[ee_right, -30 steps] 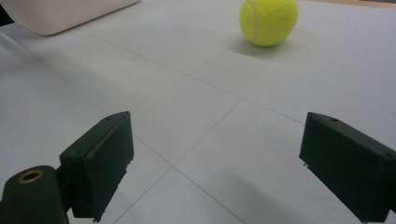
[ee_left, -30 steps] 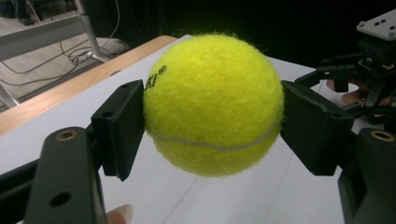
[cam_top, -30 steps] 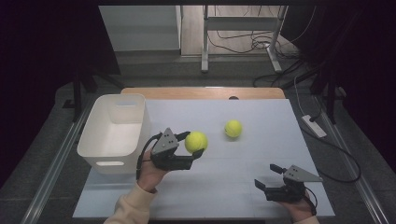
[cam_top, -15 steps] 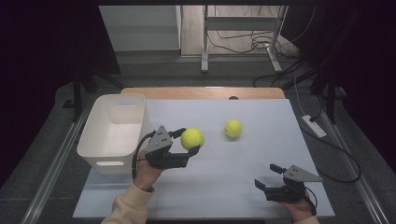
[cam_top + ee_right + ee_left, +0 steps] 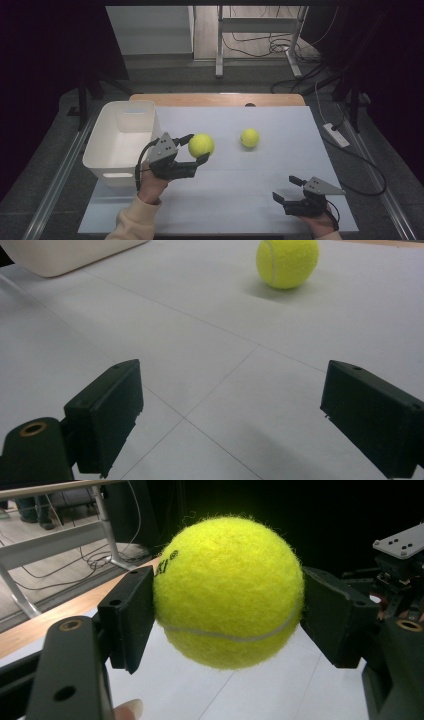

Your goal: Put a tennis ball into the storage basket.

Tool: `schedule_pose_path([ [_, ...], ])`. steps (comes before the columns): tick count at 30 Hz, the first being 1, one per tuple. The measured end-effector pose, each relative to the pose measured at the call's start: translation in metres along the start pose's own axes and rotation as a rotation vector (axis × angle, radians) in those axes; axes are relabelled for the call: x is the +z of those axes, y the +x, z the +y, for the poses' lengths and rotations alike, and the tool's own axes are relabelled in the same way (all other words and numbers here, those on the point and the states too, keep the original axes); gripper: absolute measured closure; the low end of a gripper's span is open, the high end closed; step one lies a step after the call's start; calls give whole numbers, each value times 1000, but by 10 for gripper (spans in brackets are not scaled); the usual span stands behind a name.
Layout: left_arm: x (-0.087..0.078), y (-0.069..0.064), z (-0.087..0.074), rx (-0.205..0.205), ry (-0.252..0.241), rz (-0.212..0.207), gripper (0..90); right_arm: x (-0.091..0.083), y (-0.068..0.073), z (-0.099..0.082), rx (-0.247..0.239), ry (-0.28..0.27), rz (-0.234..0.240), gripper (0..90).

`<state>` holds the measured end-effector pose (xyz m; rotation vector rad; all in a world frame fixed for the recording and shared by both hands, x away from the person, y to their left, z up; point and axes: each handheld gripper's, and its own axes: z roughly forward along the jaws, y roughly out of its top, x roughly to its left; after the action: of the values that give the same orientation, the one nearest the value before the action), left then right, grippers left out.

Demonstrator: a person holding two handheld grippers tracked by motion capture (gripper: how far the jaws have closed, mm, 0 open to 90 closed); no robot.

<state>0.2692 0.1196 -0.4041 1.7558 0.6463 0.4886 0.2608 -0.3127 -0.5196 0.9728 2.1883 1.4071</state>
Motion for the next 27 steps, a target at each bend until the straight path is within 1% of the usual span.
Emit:
schedule_pose_path([
  [18,-20,7,8,-11,-52,40,270,0,0,0,0,-1,1,99],
  [27,-28,12,10,-11,-68,54,270,0,0,0,-4,1,0,99],
])
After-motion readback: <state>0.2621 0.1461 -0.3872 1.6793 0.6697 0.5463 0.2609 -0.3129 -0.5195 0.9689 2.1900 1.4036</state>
